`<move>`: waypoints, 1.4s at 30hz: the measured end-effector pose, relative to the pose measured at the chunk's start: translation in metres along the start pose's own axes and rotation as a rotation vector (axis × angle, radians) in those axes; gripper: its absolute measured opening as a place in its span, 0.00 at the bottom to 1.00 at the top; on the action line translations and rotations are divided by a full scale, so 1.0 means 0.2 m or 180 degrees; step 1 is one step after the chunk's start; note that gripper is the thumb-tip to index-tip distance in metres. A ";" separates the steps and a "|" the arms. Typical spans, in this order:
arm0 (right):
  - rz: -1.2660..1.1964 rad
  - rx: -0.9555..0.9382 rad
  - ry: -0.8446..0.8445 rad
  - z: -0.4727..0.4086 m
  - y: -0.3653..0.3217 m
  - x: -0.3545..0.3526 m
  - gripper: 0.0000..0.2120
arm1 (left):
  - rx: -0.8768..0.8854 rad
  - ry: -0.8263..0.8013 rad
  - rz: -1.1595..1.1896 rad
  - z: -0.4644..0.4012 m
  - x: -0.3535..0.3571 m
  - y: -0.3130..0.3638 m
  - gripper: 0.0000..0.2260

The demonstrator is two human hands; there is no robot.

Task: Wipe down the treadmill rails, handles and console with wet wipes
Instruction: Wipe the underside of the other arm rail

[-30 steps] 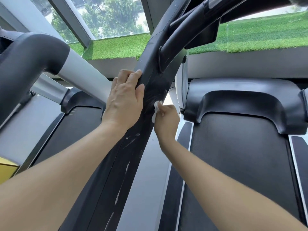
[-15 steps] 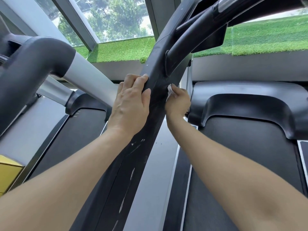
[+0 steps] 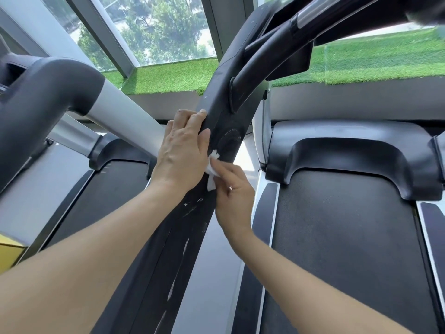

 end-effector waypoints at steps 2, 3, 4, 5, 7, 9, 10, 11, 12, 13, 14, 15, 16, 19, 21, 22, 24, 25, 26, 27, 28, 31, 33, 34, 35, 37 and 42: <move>0.0194 0.0139 0.0012 0.00 0.06 -0.02 0.17 | 0.0007 0.0013 0.0011 0.00 0.00 0.00 0.18; 0.0329 0.0325 0.0089 -0.03 0.11 -0.02 0.17 | 0.0012 0.0017 0.0019 0.00 0.00 0.00 0.18; 0.0441 0.0553 0.0213 -0.07 0.16 -0.02 0.16 | 0.0015 0.0019 0.0029 0.00 0.00 0.00 0.18; 0.0505 0.0754 0.0352 -0.14 0.20 -0.01 0.14 | 0.0020 0.0021 0.0040 0.00 0.00 0.00 0.18; 0.0537 0.0943 0.0576 -0.27 0.22 0.01 0.13 | 0.0051 0.0030 0.0065 0.00 0.00 -0.01 0.18; 0.0411 0.0795 0.0687 -0.37 0.14 0.05 0.12 | 0.0070 0.0045 0.0098 -0.01 0.00 -0.01 0.18; 0.0313 0.0625 0.0669 -0.38 0.07 0.06 0.13 | 0.0064 0.0045 0.0113 -0.01 0.00 -0.01 0.18; 0.0204 0.0430 0.0623 -0.36 0.00 0.07 0.14 | 0.0060 0.0043 0.0122 -0.01 0.00 -0.01 0.18; 0.0109 0.0226 0.0559 -0.32 -0.06 0.06 0.15 | 0.0063 0.0039 0.0126 -0.01 0.01 -0.01 0.18; 0.0062 0.0078 0.0469 -0.25 -0.10 0.06 0.15 | 0.0065 0.0032 0.0131 -0.01 0.01 -0.01 0.18; 0.0061 -0.0017 0.0358 -0.18 -0.12 0.04 0.15 | 0.0064 0.0025 0.0143 -0.01 0.00 -0.01 0.18; 0.0103 -0.0074 0.0246 -0.11 -0.12 0.03 0.15 | 0.0060 0.0020 0.0158 -0.01 0.00 -0.01 0.18; 0.0163 -0.0104 0.0169 -0.06 -0.11 0.02 0.15 | 0.0055 0.0018 0.0174 -0.01 0.00 -0.02 0.18; 0.0355 0.0116 0.0234 -0.14 -0.02 0.02 0.15 | 0.0052 0.0023 0.0210 -0.01 0.00 -0.02 0.18; 0.0489 0.0306 0.0366 -0.28 0.02 0.04 0.15 | 0.0068 0.0020 0.0238 -0.01 0.00 -0.01 0.18; 0.0498 0.0364 0.0415 -0.35 0.02 0.06 0.14 | 0.0066 0.0011 0.0255 -0.01 0.00 -0.01 0.18; 0.0423 0.0350 0.0468 -0.43 0.00 0.09 0.15 | 0.0042 -0.0008 0.0277 -0.01 0.00 -0.02 0.18; 0.0362 0.0303 0.0467 -0.44 -0.03 0.09 0.15 | 0.0035 -0.0013 0.0279 -0.01 0.00 -0.01 0.18; 0.0312 0.0254 0.0448 -0.43 -0.05 0.10 0.16 | 0.0031 -0.0019 0.0280 -0.01 0.00 -0.01 0.18; 0.0286 0.0198 0.0419 -0.40 -0.07 0.09 0.16 | 0.0035 -0.0027 0.0282 -0.01 0.00 -0.01 0.18; 0.0276 0.0143 0.0373 -0.36 -0.09 0.09 0.17 | 0.0033 -0.0040 0.0296 -0.01 0.00 -0.01 0.18; 0.0214 0.0035 0.0145 -0.20 -0.13 0.06 0.16 | -0.0025 -0.0123 0.0413 0.01 -0.02 -0.01 0.18; 0.0202 0.0032 0.0004 -0.10 -0.14 0.05 0.14 | -0.0036 -0.0158 0.0427 0.05 -0.04 -0.02 0.18; 0.0204 0.0065 -0.0045 -0.04 -0.14 0.04 0.14 | -0.0054 -0.0175 0.0392 0.10 -0.06 -0.03 0.18; 0.0202 0.0108 -0.0079 0.00 -0.13 0.03 0.13 | -0.0063 -0.0185 0.0362 0.13 -0.07 -0.04 0.18; 0.0192 0.0209 -0.0168 0.11 -0.12 0.02 0.13 | -0.0038 -0.0234 0.0281 0.20 -0.09 -0.07 0.18; 0.0469 0.0586 -0.0497 0.29 -0.08 -0.04 0.12 | 0.0042 -0.0216 0.0154 0.31 -0.11 -0.09 0.19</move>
Point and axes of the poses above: each hand's wrist, its own z-axis away from the middle knuckle, its own x-axis out of the palm, y = z × x, the point moved 4 cm from there along -z, towards the middle knuckle, and after that the axes turned 6 degrees about y, right-handed, at the moved point
